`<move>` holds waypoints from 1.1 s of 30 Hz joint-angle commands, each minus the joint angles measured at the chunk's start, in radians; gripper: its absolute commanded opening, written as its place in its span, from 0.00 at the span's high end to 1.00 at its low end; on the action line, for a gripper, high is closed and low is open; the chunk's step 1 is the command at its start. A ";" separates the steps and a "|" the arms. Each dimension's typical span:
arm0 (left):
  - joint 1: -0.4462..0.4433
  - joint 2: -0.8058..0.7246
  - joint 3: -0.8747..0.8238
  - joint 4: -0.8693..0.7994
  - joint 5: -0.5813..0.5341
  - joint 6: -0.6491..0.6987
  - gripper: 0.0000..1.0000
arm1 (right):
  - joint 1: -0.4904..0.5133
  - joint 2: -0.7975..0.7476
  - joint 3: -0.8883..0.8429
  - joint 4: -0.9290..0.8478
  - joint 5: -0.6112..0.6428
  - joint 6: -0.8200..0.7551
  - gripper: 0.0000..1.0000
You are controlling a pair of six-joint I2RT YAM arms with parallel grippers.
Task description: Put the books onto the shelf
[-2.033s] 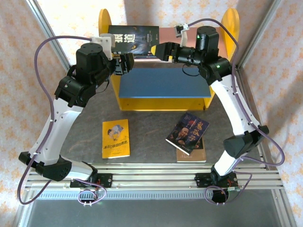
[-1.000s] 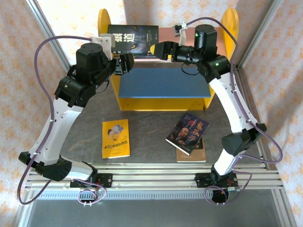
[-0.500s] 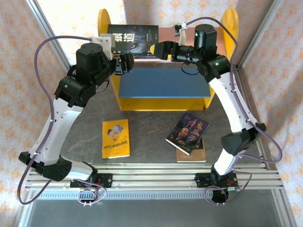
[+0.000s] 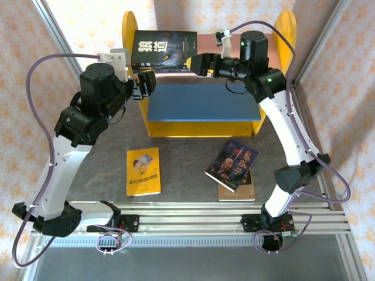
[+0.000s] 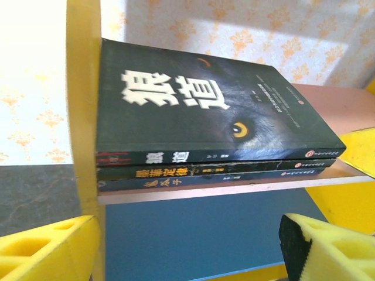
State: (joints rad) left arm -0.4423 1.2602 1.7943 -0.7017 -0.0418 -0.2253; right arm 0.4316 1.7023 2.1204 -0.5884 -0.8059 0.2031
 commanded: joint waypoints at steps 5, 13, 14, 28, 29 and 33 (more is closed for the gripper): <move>0.010 -0.114 -0.158 0.027 -0.092 -0.004 0.17 | 0.003 -0.178 -0.122 -0.042 0.117 -0.093 0.20; -0.002 -0.283 -0.548 0.198 -0.007 -0.138 0.18 | 0.005 -0.549 -0.677 0.025 0.318 -0.109 0.20; -0.013 -0.307 -0.597 0.226 -0.004 -0.164 0.19 | 0.005 -0.604 -0.749 0.037 0.344 -0.100 0.20; -0.224 -0.304 -1.172 0.702 -0.124 -0.389 0.20 | 0.002 -0.810 -1.425 0.201 0.690 0.211 0.19; -0.229 -0.280 -1.175 0.714 -0.125 -0.398 0.20 | -0.001 -0.798 -1.441 0.225 0.691 0.226 0.19; -0.265 -0.153 -1.149 0.712 -0.139 -0.422 0.21 | -0.018 -0.689 -1.447 0.236 0.680 0.248 0.18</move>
State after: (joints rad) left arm -0.6880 1.0584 0.6235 -0.0731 -0.1349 -0.5968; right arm 0.4248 0.9699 0.6563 -0.4526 -0.1783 0.3939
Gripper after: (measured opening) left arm 0.792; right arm 0.816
